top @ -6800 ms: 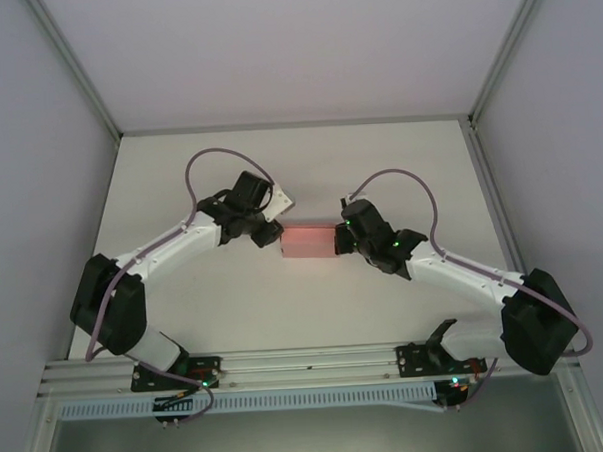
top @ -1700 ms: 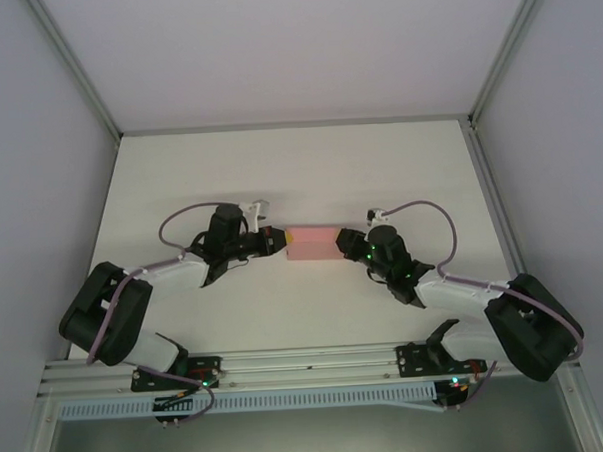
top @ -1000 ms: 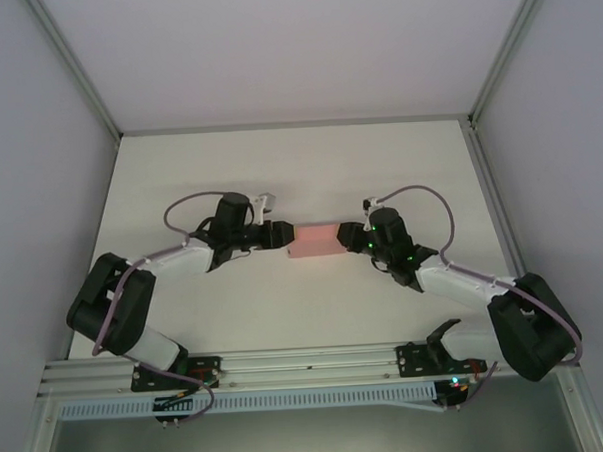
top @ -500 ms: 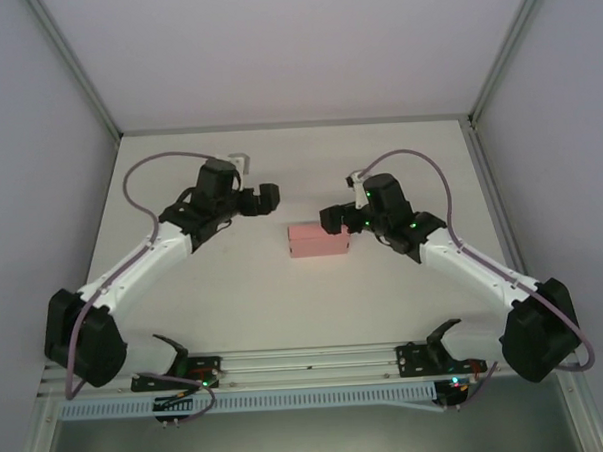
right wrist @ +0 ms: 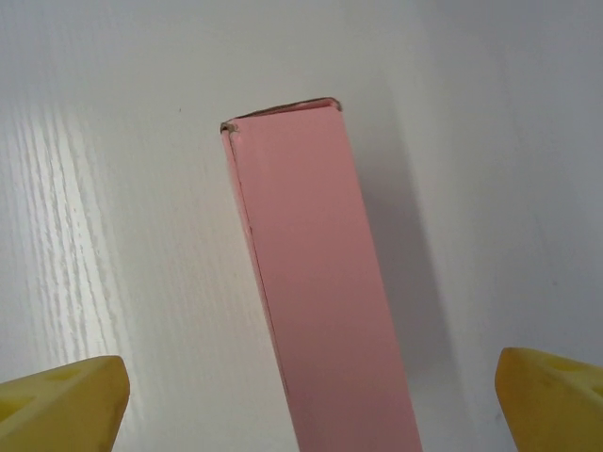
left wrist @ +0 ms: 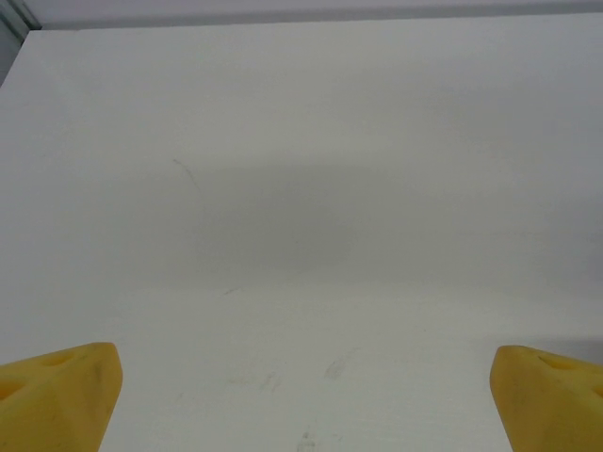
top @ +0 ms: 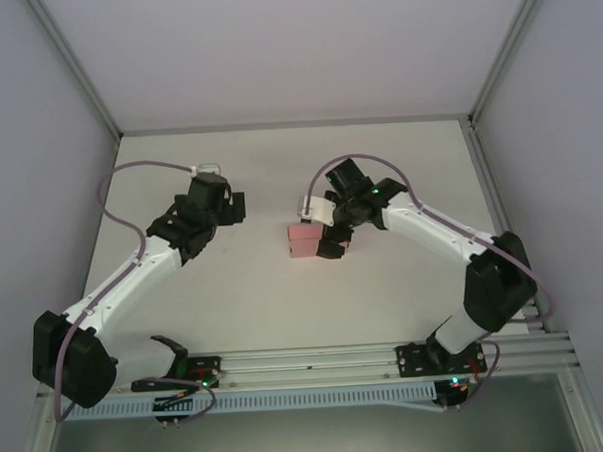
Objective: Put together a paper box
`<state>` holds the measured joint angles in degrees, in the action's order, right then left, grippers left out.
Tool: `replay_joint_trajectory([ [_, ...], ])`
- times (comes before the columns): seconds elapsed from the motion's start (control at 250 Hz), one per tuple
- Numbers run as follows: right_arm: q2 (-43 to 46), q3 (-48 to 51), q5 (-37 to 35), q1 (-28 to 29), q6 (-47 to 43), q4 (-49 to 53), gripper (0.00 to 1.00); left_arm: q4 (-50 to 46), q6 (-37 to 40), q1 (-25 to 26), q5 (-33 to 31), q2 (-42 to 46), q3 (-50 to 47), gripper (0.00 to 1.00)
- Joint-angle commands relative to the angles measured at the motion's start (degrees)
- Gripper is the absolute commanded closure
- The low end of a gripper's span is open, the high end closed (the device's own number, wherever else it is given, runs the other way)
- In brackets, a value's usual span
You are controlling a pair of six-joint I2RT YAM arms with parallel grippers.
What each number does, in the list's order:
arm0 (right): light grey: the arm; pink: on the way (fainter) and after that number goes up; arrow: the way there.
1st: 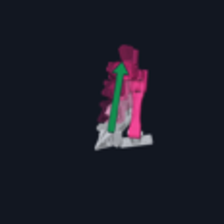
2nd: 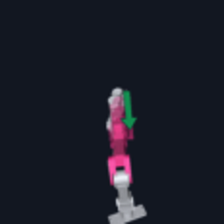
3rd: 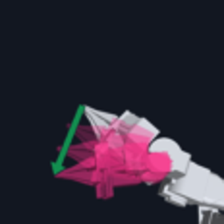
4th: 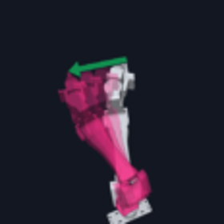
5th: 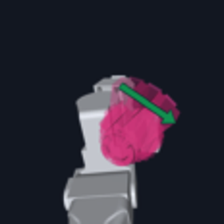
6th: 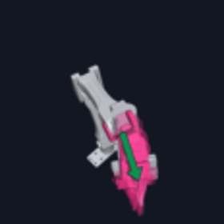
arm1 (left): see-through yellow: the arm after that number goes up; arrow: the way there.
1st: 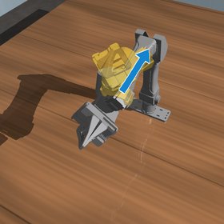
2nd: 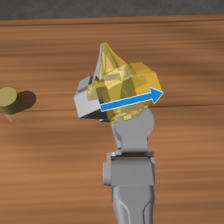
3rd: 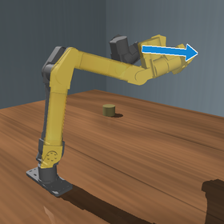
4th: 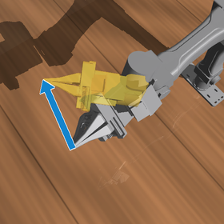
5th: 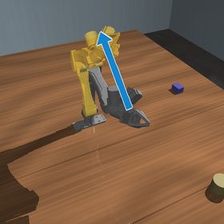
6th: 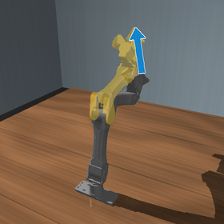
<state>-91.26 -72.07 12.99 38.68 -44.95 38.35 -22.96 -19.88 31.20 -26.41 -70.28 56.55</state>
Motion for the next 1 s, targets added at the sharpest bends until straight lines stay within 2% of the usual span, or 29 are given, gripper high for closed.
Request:
replay_joint_trajectory([
  [0.0,-4.5,-3.8,-8.1,1.9,-6.9,4.8,0.00,1.0,1.9,-0.4,-1.0,2.2,-0.7,0.00],
  [0.14,-10.9,-8.3,-10.3,1.9,-7.7,6.9,0.00,1.8,2.4,-0.5,0.2,3.4,-1.5,0.00],
  [0.276,-15.8,-12.0,-10.4,2.3,-7.7,10.3,0.10,2.4,2.5,-0.6,0.9,4.1,-2.1,0.00],
  [0.367,-17.4,-12.6,-11.2,2.5,-7.7,11.1,0.19,2.6,2.6,-0.7,1.4,4.4,-2.2,0.00],
  [0.483,-17.3,-12.5,-11.6,2.5,-7.2,10.1,0.42,3.1,3.0,-0.8,2.1,4.9,-2.4,0.00],
  [0.539,-16.7,-12.3,-12.3,2.7,-6.7,9.0,0.45,3.2,2.9,-0.9,2.2,5.1,-2.5,0.00],
  [0.643,-14.7,-10.6,-18.6,3.4,-5.8,2.9,0.51,3.0,3.0,-0.9,2.2,5.6,-2.5,0.00],
  [0.715,-13.4,-8.0,-26.4,4.5,-6.3,-3.8,0.68,3.2,3.0,-1.0,2.2,5.9,-2.5,0.00],
  [0.799,-12.3,-5.2,-34.2,5.6,-7.8,-12.0,0.66,3.2,3.0,-1.1,2.2,6.3,-2.7,0.00],
  [0.87,-11.6,-3.4,-36.7,6.2,-9.4,-17.2,0.62,3.1,2.7,-1.1,2.0,6.5,-2.8,0.00],
  [0.994,-11.8,1.0,-40.2,7.5,-13.9,-27.9,0.65,2.9,2.4,-1.2,1.8,6.4,-3.0,0.00],
])
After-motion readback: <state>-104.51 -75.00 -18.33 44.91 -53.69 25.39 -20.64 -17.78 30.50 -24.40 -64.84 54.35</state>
